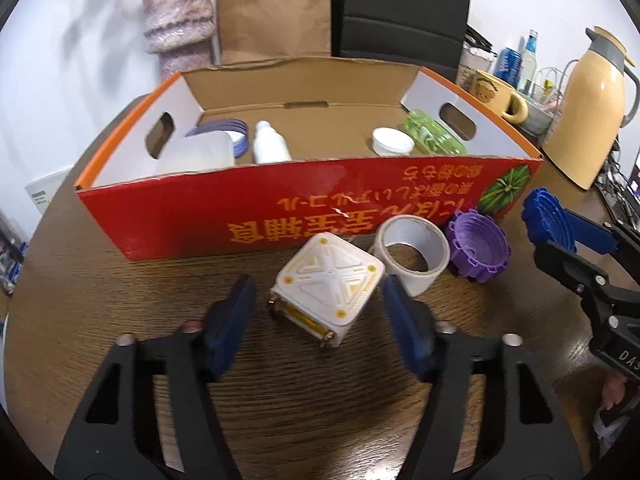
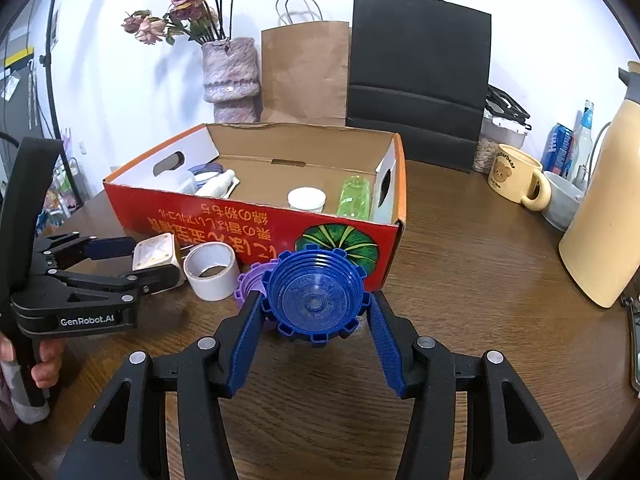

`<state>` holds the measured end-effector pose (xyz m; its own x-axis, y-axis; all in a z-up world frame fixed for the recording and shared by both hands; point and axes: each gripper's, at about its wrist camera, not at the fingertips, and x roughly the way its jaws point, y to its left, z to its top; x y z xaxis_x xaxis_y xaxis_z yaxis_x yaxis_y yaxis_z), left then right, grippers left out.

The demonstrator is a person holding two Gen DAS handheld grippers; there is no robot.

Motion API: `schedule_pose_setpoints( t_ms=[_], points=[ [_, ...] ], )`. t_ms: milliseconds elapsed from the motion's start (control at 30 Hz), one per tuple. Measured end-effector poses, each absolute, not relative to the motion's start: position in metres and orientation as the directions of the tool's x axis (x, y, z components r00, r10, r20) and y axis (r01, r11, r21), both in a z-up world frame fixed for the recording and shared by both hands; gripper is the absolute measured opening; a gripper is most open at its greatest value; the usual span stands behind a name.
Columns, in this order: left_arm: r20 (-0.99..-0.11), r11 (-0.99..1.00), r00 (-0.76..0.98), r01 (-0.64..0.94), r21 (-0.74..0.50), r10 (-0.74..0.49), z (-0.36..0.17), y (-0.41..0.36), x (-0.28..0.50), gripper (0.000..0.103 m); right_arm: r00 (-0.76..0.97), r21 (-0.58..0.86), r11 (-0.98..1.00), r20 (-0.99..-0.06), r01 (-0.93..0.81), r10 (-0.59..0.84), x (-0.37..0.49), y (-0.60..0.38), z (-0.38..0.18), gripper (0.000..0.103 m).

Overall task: Organize rigid objects
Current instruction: 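Grasp the white ridged cube with the left gripper while the right gripper holds the blue cap, then carry the white cube and blue cap with both grippers over the box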

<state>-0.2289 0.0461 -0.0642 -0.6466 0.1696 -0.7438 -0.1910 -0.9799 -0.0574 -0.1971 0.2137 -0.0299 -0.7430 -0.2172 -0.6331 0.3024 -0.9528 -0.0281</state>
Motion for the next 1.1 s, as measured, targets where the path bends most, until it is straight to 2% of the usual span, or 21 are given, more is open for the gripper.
schedule_pose_setpoints(
  t_ms=[133, 367, 633, 1100],
  points=[
    [-0.744, -0.977, -0.641, -0.2, -0.074, 0.188, -0.065, 0.047, -0.228, 0.044, -0.739, -0.033, -0.952, -0.638, 0.306, -0.216, -0.196, 0.211, -0.032, 0.057],
    [-0.731, -0.977, -0.658, -0.206, -0.053, 0.178, -0.062, 0.049, -0.216, 0.042, -0.751, -0.049, -0.947, -0.623, 0.317, -0.218, -0.188, 0.206, -0.031, 0.057],
    [-0.676, -0.979, -0.721, -0.201, -0.006, 0.152, -0.049, 0.052, -0.194, 0.038, -0.761, -0.06, -0.945, -0.611, 0.32, -0.219, -0.184, 0.204, -0.029, 0.057],
    [-0.627, -0.981, -0.762, -0.195, -0.018, 0.163, -0.037, 0.05, -0.179, 0.036, -0.769, -0.064, -0.945, -0.6, 0.322, -0.222, -0.18, 0.202, -0.028, 0.057]
  ],
)
